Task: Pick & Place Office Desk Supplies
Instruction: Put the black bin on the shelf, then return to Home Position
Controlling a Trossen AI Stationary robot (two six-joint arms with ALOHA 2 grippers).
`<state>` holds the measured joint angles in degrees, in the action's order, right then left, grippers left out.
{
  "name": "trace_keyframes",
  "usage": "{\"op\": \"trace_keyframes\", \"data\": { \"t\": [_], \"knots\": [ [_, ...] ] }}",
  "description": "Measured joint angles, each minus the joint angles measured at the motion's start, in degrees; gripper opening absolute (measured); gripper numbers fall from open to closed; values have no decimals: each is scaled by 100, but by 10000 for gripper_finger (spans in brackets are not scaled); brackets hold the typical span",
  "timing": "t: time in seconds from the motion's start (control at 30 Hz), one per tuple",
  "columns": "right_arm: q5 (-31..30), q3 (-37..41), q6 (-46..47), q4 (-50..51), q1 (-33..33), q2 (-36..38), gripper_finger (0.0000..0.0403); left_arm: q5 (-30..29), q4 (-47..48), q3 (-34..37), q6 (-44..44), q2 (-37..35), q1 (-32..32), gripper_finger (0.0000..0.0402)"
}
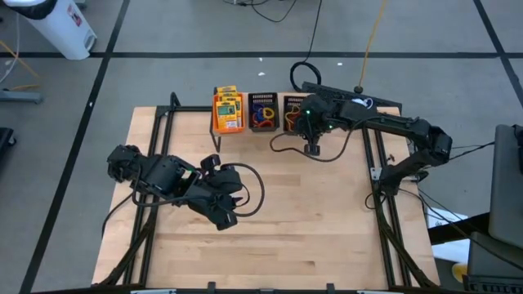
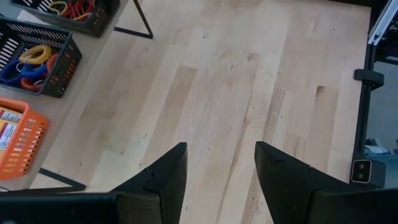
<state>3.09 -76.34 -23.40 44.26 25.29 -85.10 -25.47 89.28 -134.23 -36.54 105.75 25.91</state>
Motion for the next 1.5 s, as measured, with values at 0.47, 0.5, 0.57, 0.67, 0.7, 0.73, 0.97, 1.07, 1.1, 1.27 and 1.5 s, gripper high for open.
{"op": "trace_keyframes", "data": {
  "t": [0.47, 0.5, 0.57, 0.67, 0.7, 0.73, 0.97, 1.07, 1.1, 1.27, 1.5],
  "knots": [
    [-7, 0, 15, 13, 88, 2, 6, 0, 1, 0, -1, 0, 0, 184],
    [-3, 0, 16, 15, 87, 2, 7, 0, -1, 0, -5, 0, 0, 184],
    [0, 0, 17, 25, 86, 2, 9, 1, -1, 0, -18, 0, 0, 184],
    [0, 0, 11, 44, 86, 2, 9, 2, -1, 0, -24, 0, 0, 184],
    [0, 0, 7, 50, 86, 2, 8, 2, 1, 0, -24, 0, 0, 184],
    [0, 0, 4, 53, 86, 2, 7, 2, -1, 0, -25, 0, 0, 184],
    [0, 0, -18, 55, 86, 2, 14, 4, 0, 0, -39, 0, 0, 184],
    [0, 0, 7, 72, 86, 2, 26, 4, 1, 0, -45, 0, 0, 184],
    [0, 0, 12, 84, 86, 2, 32, 4, -1, 0, -45, 0, 0, 184],
    [0, 0, 15, 75, 86, 2, 73, 5, 2, 0, -45, 0, 0, 184],
    [-1, 0, 17, 60, 86, 2, 143, 7, 2, 0, -43, 0, 0, 184]
  ]
}}
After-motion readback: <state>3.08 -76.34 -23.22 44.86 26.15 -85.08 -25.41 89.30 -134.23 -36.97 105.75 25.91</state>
